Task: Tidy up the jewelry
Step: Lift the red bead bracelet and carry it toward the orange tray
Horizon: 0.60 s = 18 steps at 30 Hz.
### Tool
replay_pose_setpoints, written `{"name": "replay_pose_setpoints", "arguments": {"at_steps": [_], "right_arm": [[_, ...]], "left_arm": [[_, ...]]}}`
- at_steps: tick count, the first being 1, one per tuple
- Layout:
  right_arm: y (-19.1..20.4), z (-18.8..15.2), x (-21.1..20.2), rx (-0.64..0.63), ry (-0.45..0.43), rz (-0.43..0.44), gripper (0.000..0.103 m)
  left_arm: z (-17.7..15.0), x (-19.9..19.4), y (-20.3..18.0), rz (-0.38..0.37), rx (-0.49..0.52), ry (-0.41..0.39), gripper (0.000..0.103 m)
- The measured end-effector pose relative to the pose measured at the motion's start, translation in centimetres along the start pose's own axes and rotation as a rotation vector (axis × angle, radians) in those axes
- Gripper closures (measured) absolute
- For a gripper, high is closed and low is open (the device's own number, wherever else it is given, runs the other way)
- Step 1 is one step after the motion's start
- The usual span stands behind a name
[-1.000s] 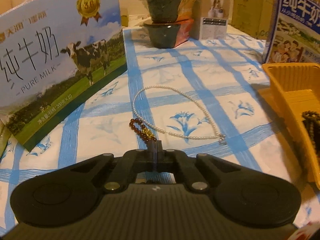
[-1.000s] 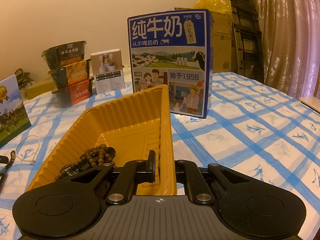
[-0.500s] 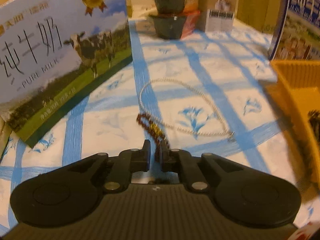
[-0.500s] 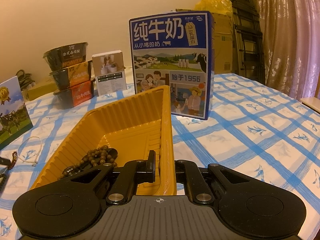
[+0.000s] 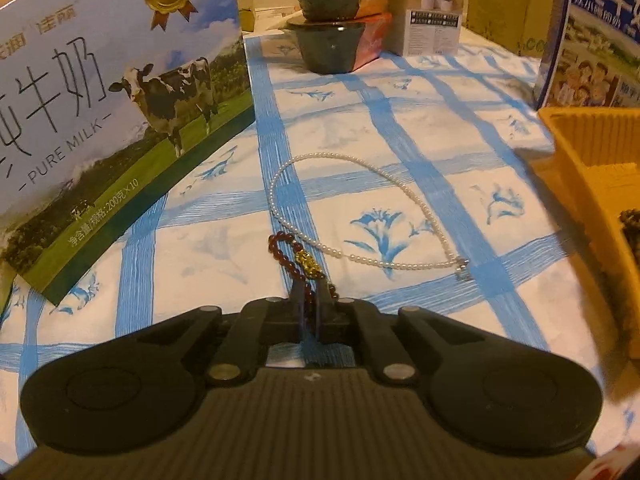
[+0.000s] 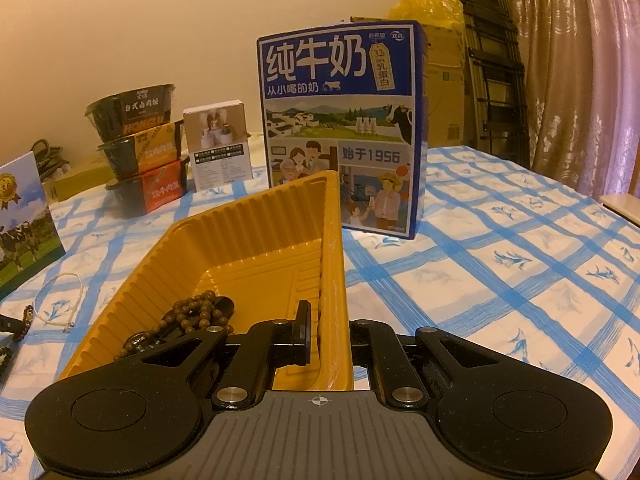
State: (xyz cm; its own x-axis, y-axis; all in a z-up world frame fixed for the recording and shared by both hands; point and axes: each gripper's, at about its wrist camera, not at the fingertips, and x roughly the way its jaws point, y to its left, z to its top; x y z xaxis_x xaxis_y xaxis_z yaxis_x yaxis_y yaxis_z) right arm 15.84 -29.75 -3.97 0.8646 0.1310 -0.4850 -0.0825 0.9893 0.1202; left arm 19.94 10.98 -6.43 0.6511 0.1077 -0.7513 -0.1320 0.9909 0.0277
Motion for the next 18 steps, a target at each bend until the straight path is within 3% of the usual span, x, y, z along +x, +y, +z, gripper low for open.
{"name": "replay_pose_setpoints", "arguments": {"at_steps": [8, 18], "right_arm": [[0.1, 0.2, -0.2, -0.001, -0.006, 0.007, 0.094], [0.3, 0.7, -0.5, 0.000, -0.023, 0.020, 0.094]], "left_arm": [[2.0, -6.0, 0.7, -0.064, -0.006, -0.109, 0.099], [4.1, -13.4, -1.1, -0.171, 0.013, -0.235, 0.099]]}}
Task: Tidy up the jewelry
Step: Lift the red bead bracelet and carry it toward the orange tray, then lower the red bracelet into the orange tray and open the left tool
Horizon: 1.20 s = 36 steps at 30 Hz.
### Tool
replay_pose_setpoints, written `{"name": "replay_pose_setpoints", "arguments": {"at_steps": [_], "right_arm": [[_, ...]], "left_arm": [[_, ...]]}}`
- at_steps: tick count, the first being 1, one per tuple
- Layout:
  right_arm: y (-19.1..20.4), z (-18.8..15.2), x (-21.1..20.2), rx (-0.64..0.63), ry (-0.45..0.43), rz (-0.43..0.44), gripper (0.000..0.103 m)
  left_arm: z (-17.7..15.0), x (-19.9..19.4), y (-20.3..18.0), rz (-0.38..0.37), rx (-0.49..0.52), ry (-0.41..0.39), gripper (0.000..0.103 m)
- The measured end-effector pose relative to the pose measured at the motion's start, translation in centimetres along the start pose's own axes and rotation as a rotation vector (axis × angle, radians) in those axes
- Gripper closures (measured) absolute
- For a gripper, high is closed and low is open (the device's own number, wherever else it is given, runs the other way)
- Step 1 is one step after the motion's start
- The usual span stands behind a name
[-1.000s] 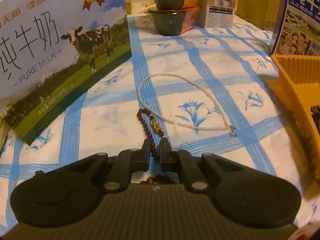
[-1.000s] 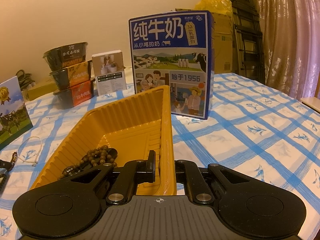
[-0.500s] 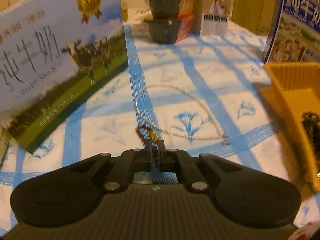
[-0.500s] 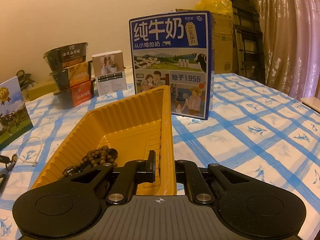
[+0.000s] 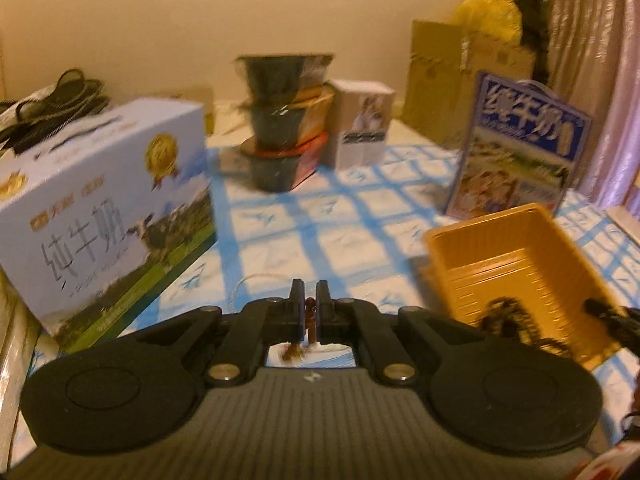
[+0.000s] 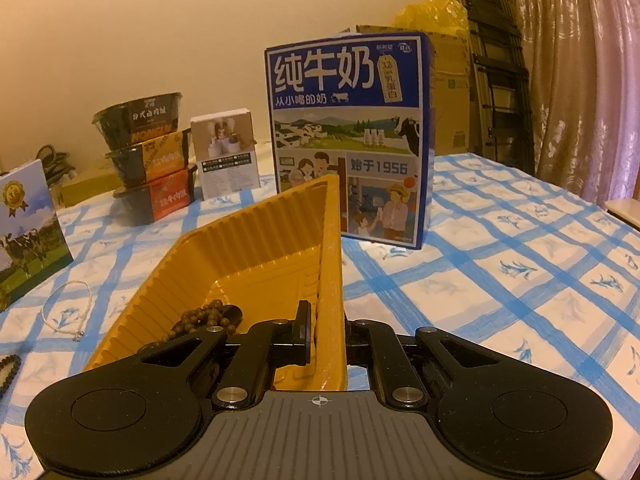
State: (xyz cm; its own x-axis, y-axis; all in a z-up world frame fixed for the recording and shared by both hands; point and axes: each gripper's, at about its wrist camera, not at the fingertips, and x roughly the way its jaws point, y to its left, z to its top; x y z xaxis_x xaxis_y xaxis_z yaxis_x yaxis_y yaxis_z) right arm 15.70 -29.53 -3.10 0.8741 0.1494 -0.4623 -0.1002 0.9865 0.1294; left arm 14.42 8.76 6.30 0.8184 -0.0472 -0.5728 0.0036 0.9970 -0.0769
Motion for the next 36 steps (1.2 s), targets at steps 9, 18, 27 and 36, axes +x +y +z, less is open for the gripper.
{"name": "replay_pose_setpoints", "arguments": {"at_steps": [9, 18, 27, 36], "right_arm": [[0.3, 0.4, -0.2, 0.000, -0.017, 0.014, 0.094], [0.4, 0.4, -0.3, 0.000, -0.020, 0.018, 0.093], [0.3, 0.5, -0.2, 0.010, -0.021, 0.022, 0.093], [0.3, 0.5, -0.3, 0.012, -0.019, 0.022, 0.093]], "left_arm": [[0.7, -1.0, -5.8, -0.148, 0.046, -0.012, 0.099], [-0.2, 1.0, -12.1, -0.326, 0.037, 0.032, 0.099], [-1.0, 4.0, -17.7, -0.455, 0.009, 0.087, 0.099], [-2.2, 6.8, -18.6, -0.440, -0.022, 0.139, 0.098]]}}
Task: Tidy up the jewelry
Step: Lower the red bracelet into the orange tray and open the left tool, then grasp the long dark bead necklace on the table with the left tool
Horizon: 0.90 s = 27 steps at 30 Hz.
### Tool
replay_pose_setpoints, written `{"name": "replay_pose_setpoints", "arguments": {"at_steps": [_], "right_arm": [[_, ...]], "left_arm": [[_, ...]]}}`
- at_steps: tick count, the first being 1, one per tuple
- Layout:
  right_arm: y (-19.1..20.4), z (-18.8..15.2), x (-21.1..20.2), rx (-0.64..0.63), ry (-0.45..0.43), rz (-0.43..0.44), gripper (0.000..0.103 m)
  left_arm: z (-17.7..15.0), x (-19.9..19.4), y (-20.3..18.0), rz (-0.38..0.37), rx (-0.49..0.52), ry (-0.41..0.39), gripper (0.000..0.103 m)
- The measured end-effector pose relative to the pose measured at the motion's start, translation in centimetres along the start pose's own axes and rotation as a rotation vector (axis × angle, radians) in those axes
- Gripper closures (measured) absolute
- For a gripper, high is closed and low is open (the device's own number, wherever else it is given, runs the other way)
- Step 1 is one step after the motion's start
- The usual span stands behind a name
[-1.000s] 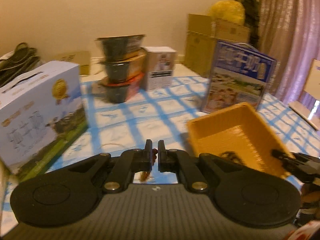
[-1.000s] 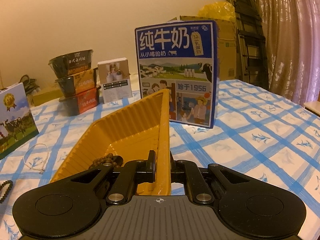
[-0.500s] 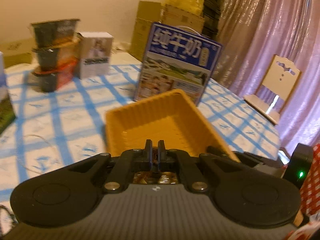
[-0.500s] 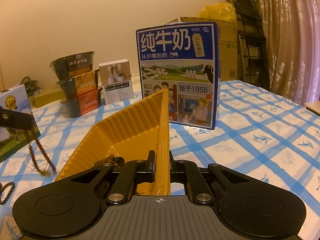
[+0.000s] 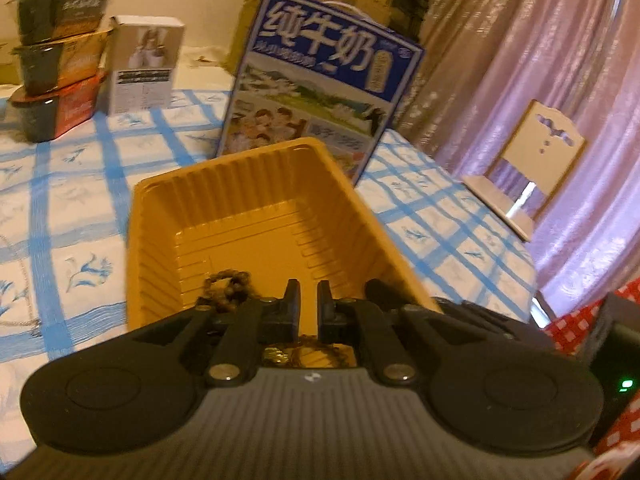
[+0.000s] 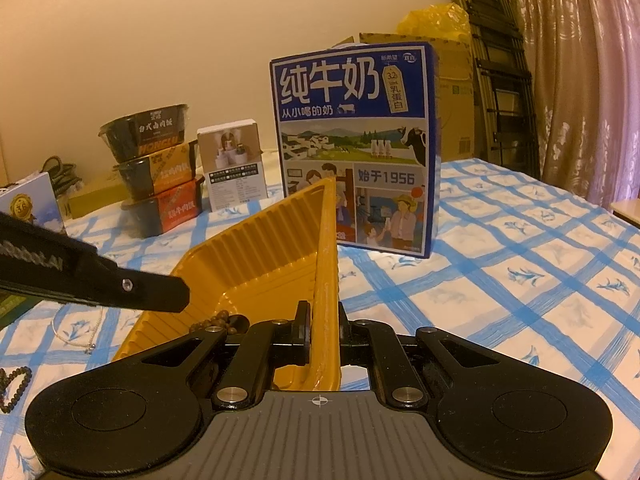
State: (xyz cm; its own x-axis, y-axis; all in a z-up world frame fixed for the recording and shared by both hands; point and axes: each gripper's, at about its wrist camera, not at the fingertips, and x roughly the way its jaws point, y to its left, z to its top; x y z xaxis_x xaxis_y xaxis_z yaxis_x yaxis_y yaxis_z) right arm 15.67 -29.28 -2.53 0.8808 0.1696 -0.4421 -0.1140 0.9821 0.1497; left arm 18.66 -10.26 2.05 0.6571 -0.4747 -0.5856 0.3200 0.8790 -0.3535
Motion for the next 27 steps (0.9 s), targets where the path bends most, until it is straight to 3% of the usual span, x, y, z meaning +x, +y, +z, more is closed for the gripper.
{"name": "replay_pose_setpoints", "arguments": {"at_steps": [5, 12, 21, 27], "right_arm": [[-0.1, -0.1, 0.0, 0.003, 0.002, -0.002, 0.094], [-0.2, -0.1, 0.0, 0.005, 0.003, -0.004, 0.094], [-0.3, -0.2, 0.0, 0.001, 0.005, -0.010, 0.094], [-0.3, -0.5, 0.0, -0.007, 0.011, -0.016, 0.094]], "left_arm": [[-0.6, -1.3, 1.8, 0.046, -0.042, -0.023, 0.093], [-2.6, -5.8, 4.9, 0.223, -0.024, -0.084, 0.082], [-7.9, -12.1, 11.0, 0.484, -0.131, -0.050, 0.075], [-10.8, -14.8, 13.9, 0.610, -0.169, 0.003, 0.075]]}}
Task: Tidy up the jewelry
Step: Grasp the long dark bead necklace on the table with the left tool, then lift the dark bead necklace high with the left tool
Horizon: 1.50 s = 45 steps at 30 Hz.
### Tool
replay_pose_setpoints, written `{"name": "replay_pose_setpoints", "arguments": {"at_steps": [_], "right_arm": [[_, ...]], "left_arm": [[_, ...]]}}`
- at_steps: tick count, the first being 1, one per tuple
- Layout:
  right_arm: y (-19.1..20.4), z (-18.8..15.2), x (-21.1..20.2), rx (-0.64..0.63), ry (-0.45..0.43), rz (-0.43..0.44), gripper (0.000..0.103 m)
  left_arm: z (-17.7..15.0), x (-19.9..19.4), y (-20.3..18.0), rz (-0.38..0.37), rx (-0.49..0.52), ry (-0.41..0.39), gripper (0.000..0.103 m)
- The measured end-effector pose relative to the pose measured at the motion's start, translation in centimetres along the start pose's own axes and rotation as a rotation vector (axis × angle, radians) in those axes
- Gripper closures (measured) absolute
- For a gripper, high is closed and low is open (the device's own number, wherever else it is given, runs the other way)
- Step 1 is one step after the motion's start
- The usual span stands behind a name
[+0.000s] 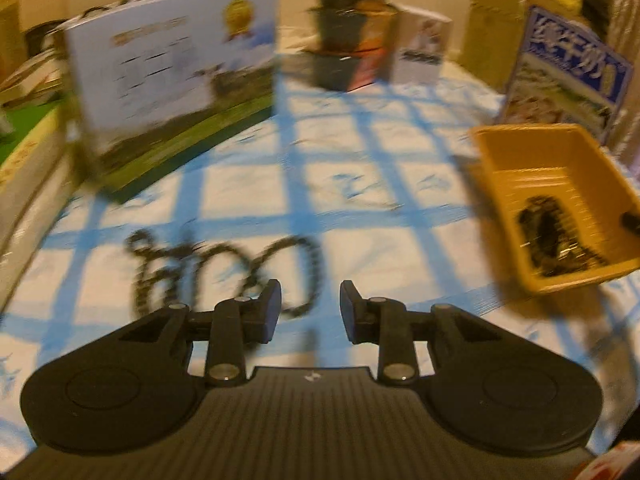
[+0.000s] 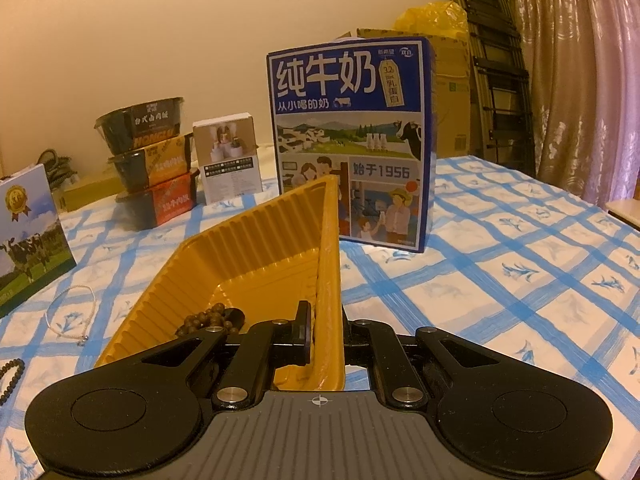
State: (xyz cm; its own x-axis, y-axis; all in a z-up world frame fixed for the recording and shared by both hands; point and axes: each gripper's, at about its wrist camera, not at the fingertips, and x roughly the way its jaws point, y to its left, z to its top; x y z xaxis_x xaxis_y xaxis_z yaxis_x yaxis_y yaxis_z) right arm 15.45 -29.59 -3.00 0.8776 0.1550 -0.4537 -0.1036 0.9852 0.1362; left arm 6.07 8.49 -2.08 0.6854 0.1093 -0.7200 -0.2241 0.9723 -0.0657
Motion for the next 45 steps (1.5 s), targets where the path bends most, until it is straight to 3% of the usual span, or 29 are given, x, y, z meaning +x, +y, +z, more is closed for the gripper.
{"name": "replay_pose_setpoints", "arguments": {"at_steps": [10, 22, 25, 27, 28, 32, 34, 35, 38, 45], "right_arm": [[-0.1, -0.1, -0.1, -0.002, 0.000, -0.001, 0.094], [-0.1, -0.3, -0.1, -0.007, 0.002, -0.005, 0.094], [-0.3, -0.4, -0.1, -0.010, 0.004, -0.008, 0.094], [-0.1, -0.3, 0.0, -0.011, 0.005, -0.009, 0.094], [-0.2, -0.3, 0.0, -0.012, 0.005, -0.010, 0.094], [-0.2, -0.3, 0.0, -0.012, 0.006, -0.010, 0.094], [-0.2, -0.3, 0.1, -0.015, 0.006, -0.009, 0.094], [-0.2, -0.3, 0.1, -0.015, 0.006, -0.008, 0.094], [-0.2, -0.3, 0.1, -0.014, 0.006, -0.007, 0.094], [-0.1, -0.1, 0.0, -0.013, 0.004, 0.000, 0.094]], "left_arm": [[0.5, 1.2, 6.3, 0.173, -0.032, -0.004, 0.070], [1.0, 6.3, 9.8, 0.133, -0.025, 0.098, 0.066], [1.1, 6.7, 10.0, 0.119, -0.020, 0.092, 0.067], [1.2, 6.7, 10.0, 0.107, -0.018, 0.095, 0.073], [1.2, 6.7, 9.8, 0.093, -0.009, 0.095, 0.088], [1.3, 6.7, 8.4, 0.101, 0.058, 0.098, 0.091], [1.4, 6.5, 8.1, 0.091, 0.049, 0.100, 0.092], [1.5, 6.1, 7.9, 0.085, 0.045, 0.095, 0.097], [2.3, 4.7, 7.3, 0.067, 0.054, 0.070, 0.097], [6.5, -1.1, 5.7, 0.019, 0.113, -0.056, 0.097]]}}
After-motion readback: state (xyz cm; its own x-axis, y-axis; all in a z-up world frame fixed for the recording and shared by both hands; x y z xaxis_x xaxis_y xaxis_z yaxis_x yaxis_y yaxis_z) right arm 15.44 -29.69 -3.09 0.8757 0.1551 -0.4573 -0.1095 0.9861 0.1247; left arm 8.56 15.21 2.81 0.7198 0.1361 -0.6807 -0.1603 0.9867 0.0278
